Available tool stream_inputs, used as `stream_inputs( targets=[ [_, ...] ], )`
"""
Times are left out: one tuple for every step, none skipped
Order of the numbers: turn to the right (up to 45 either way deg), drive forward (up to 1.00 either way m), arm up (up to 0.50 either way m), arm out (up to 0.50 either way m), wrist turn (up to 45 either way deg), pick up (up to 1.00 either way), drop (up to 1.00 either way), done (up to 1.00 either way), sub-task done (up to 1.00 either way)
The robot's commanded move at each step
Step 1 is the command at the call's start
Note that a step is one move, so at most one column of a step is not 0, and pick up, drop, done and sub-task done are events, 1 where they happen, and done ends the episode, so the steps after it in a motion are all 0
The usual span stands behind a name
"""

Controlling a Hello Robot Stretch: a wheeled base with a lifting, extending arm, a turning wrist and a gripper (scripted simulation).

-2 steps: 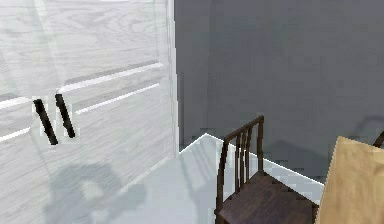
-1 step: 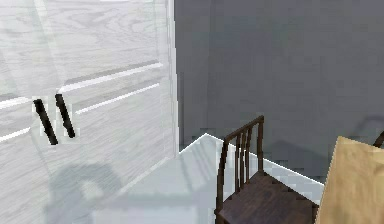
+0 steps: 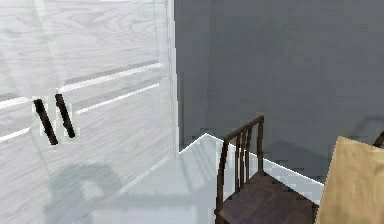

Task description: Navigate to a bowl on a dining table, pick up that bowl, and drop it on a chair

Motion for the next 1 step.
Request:
stream_inputs(
  targets=[
    [0.0,0.0,0.0,0.0,45.0,0.0,0.0,0.0,0.0]
  ],
)
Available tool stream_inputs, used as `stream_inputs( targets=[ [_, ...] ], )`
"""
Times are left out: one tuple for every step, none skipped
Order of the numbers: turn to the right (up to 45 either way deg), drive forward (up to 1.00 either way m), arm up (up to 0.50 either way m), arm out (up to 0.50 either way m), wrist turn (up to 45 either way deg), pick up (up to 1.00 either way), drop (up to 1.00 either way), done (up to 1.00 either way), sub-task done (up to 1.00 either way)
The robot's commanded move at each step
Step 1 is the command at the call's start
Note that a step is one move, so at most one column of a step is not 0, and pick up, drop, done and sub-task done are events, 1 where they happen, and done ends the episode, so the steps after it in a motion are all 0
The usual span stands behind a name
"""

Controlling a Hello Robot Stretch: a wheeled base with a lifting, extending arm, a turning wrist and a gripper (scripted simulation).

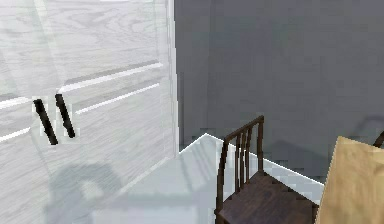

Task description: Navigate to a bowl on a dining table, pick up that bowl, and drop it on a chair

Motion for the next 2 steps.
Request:
stream_inputs(
  targets=[
    [0.0,0.0,0.0,0.0,45.0,0.0,0.0,0.0,0.0],
    [0.0,0.0,0.0,0.0,12.0,0.0,0.0,0.0,0.0]
  ],
)
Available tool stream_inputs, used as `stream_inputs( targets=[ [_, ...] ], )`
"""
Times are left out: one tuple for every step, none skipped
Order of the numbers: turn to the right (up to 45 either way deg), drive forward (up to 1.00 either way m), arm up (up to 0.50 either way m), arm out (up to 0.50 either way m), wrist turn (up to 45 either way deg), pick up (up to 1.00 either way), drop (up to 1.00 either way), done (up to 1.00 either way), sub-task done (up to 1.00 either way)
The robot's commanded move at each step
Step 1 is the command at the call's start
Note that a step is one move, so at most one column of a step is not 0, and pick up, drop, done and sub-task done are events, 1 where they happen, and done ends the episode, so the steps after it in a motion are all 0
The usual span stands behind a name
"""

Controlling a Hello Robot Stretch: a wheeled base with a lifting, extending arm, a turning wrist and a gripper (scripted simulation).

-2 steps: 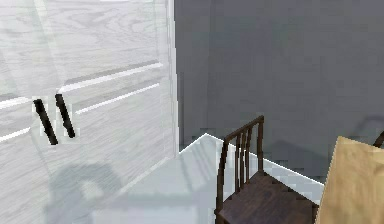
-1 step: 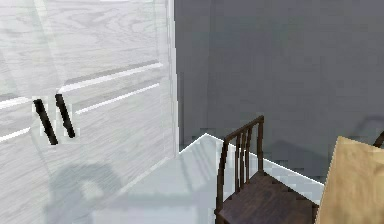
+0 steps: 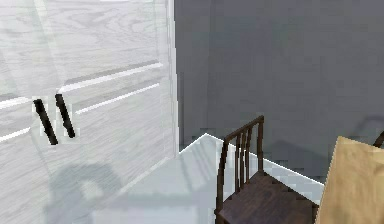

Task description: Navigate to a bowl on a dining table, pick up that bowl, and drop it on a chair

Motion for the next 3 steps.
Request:
stream_inputs(
  targets=[
    [0.0,0.0,-0.28,0.0,0.0,0.0,0.0,0.0,0.0],
    [0.0,0.0,0.0,0.0,0.0,1.0,0.0,0.0,0.0],
    [0.0,0.0,0.1,0.0,0.0,0.0,0.0,0.0,0.0]
  ],
)
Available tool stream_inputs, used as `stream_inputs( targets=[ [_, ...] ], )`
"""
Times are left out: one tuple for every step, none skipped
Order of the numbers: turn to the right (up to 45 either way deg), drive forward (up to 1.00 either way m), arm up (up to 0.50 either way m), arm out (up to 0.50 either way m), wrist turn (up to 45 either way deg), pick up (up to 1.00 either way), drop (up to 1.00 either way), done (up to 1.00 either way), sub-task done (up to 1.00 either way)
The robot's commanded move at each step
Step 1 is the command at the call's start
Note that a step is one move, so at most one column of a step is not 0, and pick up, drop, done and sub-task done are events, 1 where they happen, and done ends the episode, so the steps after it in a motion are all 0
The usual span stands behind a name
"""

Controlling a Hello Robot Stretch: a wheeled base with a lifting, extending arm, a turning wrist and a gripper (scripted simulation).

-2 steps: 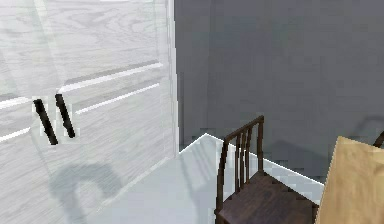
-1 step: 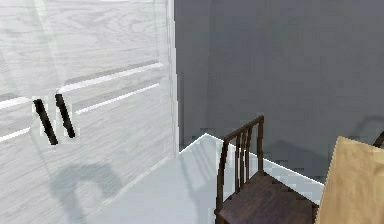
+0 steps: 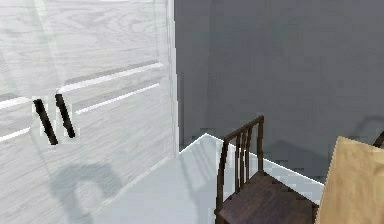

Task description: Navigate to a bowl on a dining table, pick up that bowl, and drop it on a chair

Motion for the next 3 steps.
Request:
stream_inputs(
  targets=[
    [0.0,0.0,0.18,0.0,0.0,0.0,0.0,0.0,0.0],
    [0.0,0.0,0.0,0.0,-45.0,0.0,0.0,0.0,0.0],
    [0.0,0.0,0.0,0.0,-45.0,0.0,0.0,0.0,0.0]
  ],
)
